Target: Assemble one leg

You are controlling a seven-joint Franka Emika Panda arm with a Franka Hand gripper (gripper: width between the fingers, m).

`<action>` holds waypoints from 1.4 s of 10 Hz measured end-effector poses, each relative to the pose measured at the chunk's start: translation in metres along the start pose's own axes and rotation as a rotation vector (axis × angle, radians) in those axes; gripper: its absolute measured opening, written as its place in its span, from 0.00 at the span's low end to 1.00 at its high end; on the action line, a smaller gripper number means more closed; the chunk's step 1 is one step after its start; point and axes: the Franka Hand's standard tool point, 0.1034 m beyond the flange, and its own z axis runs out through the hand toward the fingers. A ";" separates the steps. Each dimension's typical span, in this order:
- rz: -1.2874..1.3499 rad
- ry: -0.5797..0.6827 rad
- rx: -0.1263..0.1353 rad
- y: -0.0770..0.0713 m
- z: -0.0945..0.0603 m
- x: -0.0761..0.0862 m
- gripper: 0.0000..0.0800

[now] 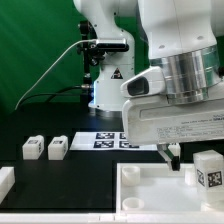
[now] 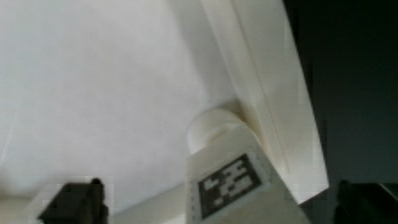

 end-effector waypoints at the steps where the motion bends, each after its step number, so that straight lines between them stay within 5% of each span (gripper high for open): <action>1: -0.099 -0.004 -0.013 -0.001 -0.001 0.001 0.81; 2: -0.305 -0.003 -0.049 -0.009 -0.007 0.010 0.81; 4: -0.391 0.011 -0.061 -0.015 -0.008 0.018 0.81; 6: -0.386 0.010 -0.061 -0.015 -0.007 0.018 0.45; 10: 0.020 0.020 -0.050 -0.014 -0.007 0.019 0.36; 14: 0.890 0.003 -0.044 -0.008 -0.006 0.020 0.36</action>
Offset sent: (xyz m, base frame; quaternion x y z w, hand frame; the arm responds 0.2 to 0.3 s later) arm 0.0000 0.0000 0.0000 0.0000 0.0000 -0.0899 0.9960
